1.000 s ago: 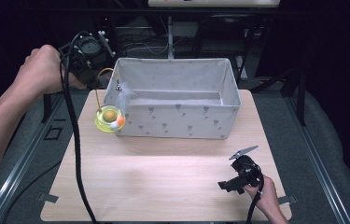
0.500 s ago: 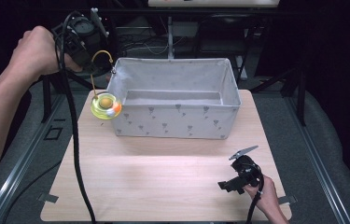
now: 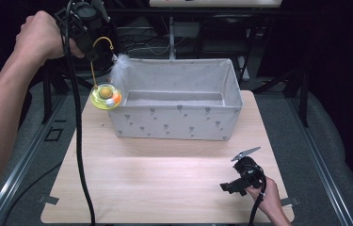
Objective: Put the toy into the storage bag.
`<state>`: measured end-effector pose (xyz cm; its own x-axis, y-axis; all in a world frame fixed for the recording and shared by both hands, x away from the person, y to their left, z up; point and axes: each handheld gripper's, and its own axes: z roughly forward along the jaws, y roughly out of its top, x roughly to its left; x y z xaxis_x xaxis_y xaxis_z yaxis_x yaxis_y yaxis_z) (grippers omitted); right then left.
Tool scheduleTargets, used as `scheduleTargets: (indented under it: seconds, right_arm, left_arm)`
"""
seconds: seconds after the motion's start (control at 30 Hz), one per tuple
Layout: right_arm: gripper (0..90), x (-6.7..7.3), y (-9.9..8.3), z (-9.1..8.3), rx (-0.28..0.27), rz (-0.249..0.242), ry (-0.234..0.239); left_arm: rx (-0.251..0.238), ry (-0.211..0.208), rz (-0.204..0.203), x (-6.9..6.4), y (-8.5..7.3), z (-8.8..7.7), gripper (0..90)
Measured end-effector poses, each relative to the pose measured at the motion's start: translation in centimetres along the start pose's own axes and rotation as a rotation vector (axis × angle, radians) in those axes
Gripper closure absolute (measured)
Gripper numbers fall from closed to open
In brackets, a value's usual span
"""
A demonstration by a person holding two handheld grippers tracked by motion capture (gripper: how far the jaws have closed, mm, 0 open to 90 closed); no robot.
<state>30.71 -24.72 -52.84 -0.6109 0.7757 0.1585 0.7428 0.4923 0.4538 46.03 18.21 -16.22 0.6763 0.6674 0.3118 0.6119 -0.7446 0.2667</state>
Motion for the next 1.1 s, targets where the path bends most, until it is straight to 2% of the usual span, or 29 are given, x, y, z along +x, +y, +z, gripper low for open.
scheduleTargets:
  seconds: [0.3, 0.33, 0.53, 0.73, 0.83, 0.93, 1.1]
  right_arm:
    - [2.0, 0.0, 0.0, 0.0, 0.011, 0.0, 0.007]
    - [2.1, 0.0, 0.0, 0.0, 0.01, 0.0, 0.008]
    - [2.1, 0.1, 0.0, 0.1, 0.003, 0.001, 0.007]
    - [2.1, 0.1, 0.0, 0.1, 0.009, 0.001, 0.011]
    - [2.1, 0.1, 0.0, 0.1, 0.014, -0.002, 0.011]
    - [2.1, 0.1, 0.0, 0.1, 0.014, -0.003, 0.013]
    - [2.1, 0.2, 0.0, 0.1, 0.012, -0.003, 0.018]
  left_arm:
    - [0.001, 0.018, -0.023, 0.6, 2.0, 0.6, 87.9]
    - [-0.005, 0.007, -0.031, 0.8, 2.4, 0.9, 87.9]
    - [0.014, 0.002, -0.052, 1.4, 3.5, 2.0, 87.9]
    - [0.017, 0.013, -0.06, 1.7, 4.5, 3.0, 87.9]
    - [0.021, 0.001, -0.065, 1.8, 4.8, 3.4, 88.0]
    - [0.014, -0.025, -0.09, 2.1, 5.1, 4.3, 87.9]
    - [0.013, -0.046, -0.097, 2.1, 5.6, 5.5, 87.9]
